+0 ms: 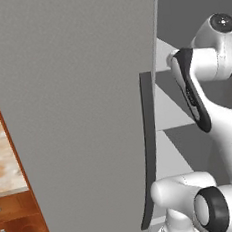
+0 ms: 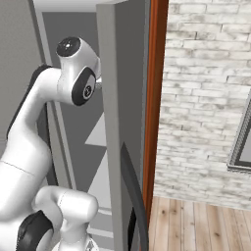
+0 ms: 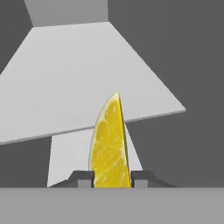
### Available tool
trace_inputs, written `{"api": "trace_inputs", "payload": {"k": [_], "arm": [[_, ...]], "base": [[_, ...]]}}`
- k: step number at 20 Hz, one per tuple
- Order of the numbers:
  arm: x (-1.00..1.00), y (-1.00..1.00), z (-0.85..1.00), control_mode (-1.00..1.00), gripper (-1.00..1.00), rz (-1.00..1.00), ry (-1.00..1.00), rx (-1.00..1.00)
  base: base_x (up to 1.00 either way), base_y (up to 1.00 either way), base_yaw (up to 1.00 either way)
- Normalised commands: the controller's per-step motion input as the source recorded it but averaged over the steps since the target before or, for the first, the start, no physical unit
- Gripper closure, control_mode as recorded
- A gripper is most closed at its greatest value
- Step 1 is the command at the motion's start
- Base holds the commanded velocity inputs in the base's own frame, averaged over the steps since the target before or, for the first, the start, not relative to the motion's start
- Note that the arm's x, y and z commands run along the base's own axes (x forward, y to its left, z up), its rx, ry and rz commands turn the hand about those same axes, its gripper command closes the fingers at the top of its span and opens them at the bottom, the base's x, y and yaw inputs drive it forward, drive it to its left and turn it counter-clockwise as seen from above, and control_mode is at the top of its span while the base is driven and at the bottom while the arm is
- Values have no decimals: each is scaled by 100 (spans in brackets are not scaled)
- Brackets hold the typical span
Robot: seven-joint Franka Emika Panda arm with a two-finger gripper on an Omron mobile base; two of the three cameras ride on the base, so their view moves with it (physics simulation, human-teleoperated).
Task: Take the squash, bell pepper, and lemon wedge from the freezer and place them in the bowl on the counter.
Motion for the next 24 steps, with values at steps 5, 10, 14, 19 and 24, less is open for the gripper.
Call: {"api": "trace_inputs", "payload": {"k": [5,10,14,19,24], "arm": [[-63,18,17,-100,100,0,0,0],[-75,35,3,-100,100,0,0,0],[-66,30,10,-100,100,1,0,0],[-80,19,9,-100,100,1,0,0],[-47,12,2,-100,100,2,1,0]], "base": [[0,0,0],[0,0,0],[0,0,0],[0,0,0],[0,0,0]]}}
